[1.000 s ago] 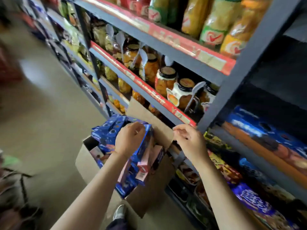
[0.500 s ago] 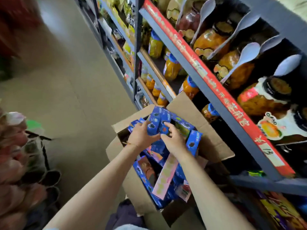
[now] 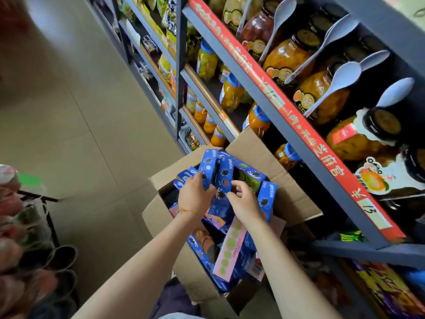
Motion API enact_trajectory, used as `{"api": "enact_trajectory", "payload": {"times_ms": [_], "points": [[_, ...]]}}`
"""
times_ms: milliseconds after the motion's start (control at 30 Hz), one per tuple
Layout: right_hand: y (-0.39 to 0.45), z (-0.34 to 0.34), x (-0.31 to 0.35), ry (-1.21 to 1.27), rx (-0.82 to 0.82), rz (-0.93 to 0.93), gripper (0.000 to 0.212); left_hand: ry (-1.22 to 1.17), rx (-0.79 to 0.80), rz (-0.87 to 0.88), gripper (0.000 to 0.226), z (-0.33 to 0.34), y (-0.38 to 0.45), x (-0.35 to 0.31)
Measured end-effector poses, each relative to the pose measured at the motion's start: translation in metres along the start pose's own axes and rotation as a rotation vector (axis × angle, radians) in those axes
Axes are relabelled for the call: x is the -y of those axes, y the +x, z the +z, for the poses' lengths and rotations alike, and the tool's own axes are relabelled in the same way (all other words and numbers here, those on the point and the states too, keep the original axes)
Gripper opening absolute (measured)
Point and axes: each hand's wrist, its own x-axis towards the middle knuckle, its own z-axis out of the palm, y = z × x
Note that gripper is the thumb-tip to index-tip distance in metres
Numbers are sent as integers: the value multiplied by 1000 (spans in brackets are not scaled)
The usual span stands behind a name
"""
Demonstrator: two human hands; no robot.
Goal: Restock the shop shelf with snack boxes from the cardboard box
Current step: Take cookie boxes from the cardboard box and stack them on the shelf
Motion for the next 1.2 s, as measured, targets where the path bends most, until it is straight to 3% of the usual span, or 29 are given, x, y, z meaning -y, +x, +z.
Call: {"api": "enact_trajectory", "payload": {"times_ms": [133,267,433,533,600,667,733,800,867,1000,1033,1133,1200], "points": [[-8,-4,-5,71,-59,-12,32,-236,-110,-89,41,-10,-14,4],[-21,-17,-7,131,-133,-33,24,-737,-128,-114,44,-25,-43,0],[-60,-53,9,565,-135,-103,15,-1088,99,6,26,-35,-84,-33],[-90,-88,5,756,-120,-202,20,-1058,392,112,43,-22,-117,-53],[-114,-118,-9,762,-138,-302,22,-982,569,232,57,-3,-141,-68],[-140,-151,-32,723,-141,-373,17,-901,648,282,65,18,-166,-88],[-168,-182,-62,724,-136,-374,12,-912,644,261,50,36,-195,-117],[-196,-211,-91,778,-127,-348,25,-960,670,240,37,56,-224,-145],[-221,-237,-120,897,-87,-288,37,-971,702,256,46,75,-253,-170],[-268,-279,-161,1031,89,-229,36,-1065,866,268,62,112,-306,-202],[-278,-289,-168,994,89,-250,37,-1068,876,298,62,118,-317,-209],[-307,-320,-187,612,-139,-312,31,-1003,783,377,55,133,-345,-230],[-324,-337,-195,459,-205,-307,34,-969,709,388,59,138,-362,-245]]}}
